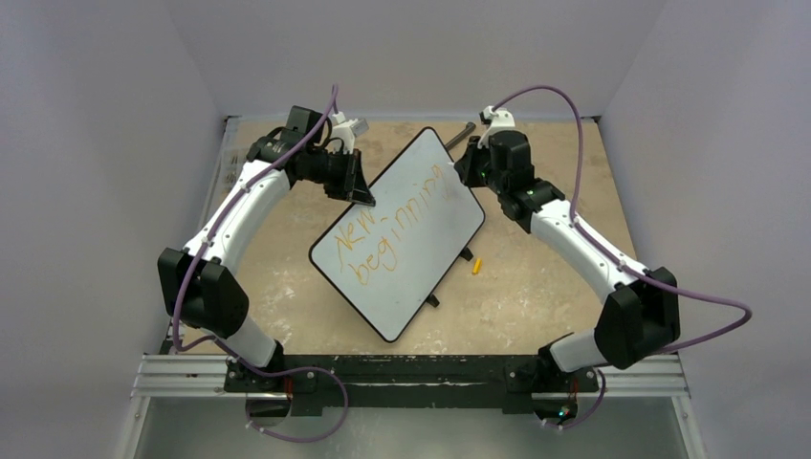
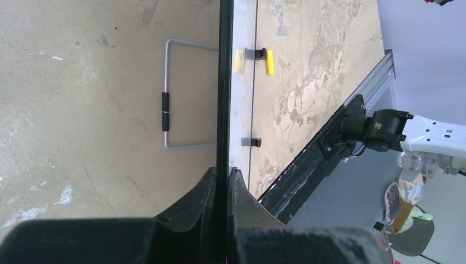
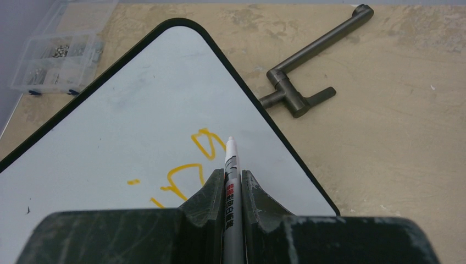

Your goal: Write a sentence on the whiteboard

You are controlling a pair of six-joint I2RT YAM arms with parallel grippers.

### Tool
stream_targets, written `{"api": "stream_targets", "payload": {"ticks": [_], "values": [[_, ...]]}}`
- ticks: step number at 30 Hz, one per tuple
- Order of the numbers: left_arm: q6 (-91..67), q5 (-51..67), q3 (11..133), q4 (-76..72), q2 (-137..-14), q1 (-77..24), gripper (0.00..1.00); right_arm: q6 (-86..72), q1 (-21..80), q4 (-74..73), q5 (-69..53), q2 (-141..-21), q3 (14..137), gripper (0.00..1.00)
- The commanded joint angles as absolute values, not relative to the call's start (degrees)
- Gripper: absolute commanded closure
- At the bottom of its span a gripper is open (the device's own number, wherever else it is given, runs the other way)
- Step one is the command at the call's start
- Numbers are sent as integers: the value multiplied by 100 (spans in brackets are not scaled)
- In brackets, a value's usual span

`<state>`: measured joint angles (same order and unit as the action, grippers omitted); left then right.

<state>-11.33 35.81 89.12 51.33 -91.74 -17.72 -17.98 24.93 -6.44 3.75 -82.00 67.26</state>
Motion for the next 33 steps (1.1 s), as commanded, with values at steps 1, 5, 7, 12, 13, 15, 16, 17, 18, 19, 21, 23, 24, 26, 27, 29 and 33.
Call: {"api": "stream_targets", "payload": {"ticks": [1,5,7,12,13,15,16,17,18,19,21,23,24,26,27,29,33], "values": [[-853,2971,8941,5009,-8910,-1723,100,-1782,2440,-433,447,-8341,7204,100],[-861,2966,8942,5000,-8910,-1723,100,-1756,2415,-422,427,-8556,7329,100],[-861,2966,8943,5001,-8911,-1723,100,-1718,2411,-431,424,-8648,7380,100],[-861,2970,8943,5001,-8912,-1723,100,-1666,2404,-440,382,-8798,7404,100],[-861,2971,8941,5000,-8916,-1723,100,-1662,2401,-444,352,-8817,7401,100],[-861,2962,8946,5000,-8913,-1723,100,-1674,2408,-413,263,-8835,7356,100],[-861,2962,8945,4998,-8912,-1723,100,-1686,2406,-392,213,-8833,7330,100],[-861,2962,8947,4999,-8917,-1723,100,-1693,2407,-373,163,-8833,7289,100],[-861,2964,8945,5000,-8913,-1723,100,-1697,2406,-351,104,-8840,7262,100],[-861,2962,8947,5000,-8913,-1723,100,-1701,2406,-344,46,-8842,7237,100],[-861,2964,8943,4997,-8921,-1722,100,-1707,2407,-326,16,-8844,7189,100],[-861,2965,8946,5001,-8921,-1723,100,-1720,2407,-291,-185,-8818,7136,100],[-861,2963,8942,5001,-8917,-1723,100,-1723,2408,-279,-231,-8804,7108,100],[-861,2962,8945,4998,-8926,-1723,100,-1731,2406,-272,-292,-8779,7064,100],[-861,2962,8941,4999,-8922,-1723,100,-1726,2406,-274,-306,-8766,7033,100],[-861,2962,8941,5001,-8925,-1723,100,-1731,2407,-257,-332,-8746,6971,100],[-861,2958,8947,5000,-8924,-1723,100,-1731,2407,-240,-312,-8732,6802,100]]}}
